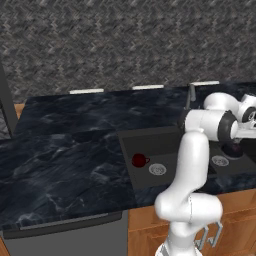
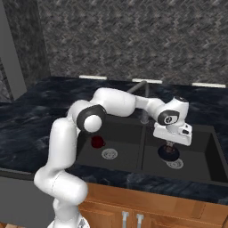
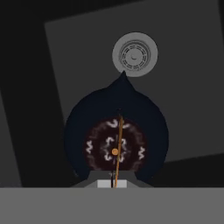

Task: Place the mug in the left basin and the teapot in the right basin of the sink.

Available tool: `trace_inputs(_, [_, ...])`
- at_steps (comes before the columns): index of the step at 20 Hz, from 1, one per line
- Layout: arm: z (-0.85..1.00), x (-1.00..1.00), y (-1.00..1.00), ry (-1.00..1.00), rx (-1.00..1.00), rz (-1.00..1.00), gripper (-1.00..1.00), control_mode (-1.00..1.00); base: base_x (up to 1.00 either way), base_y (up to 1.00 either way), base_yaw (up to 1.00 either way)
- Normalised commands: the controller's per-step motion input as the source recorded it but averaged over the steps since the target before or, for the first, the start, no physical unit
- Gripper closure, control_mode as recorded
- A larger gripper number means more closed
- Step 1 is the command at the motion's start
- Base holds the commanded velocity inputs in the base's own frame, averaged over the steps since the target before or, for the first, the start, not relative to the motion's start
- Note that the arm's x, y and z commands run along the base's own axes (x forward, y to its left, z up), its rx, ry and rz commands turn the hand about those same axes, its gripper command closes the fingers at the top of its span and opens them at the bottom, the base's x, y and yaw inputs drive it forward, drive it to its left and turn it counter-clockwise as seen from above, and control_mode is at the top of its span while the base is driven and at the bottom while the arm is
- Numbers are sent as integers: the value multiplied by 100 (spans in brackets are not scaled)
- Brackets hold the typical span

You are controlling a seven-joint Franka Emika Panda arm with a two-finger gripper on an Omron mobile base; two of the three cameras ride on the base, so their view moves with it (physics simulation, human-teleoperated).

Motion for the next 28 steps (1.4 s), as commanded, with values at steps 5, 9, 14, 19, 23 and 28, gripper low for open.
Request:
trace_inputs(5, [-33, 29, -15, 0, 0, 0, 100, -100, 0, 0, 0])
trace_inputs(9, [-34, 29, -14, 0, 0, 0, 100, -100, 0, 0, 0])
trace_inputs(14, [-35, 29, -16, 0, 0, 0, 100, -100, 0, 0, 0])
trace_inputs(19, [-35, 27, -14, 0, 0, 0, 100, -100, 0, 0, 0])
trace_inputs(23, [-39, 27, -13, 2, 0, 0, 100, -100, 0, 0, 0])
trace_inputs(28, [-37, 29, -12, 1, 0, 0, 100, -100, 0, 0, 0])
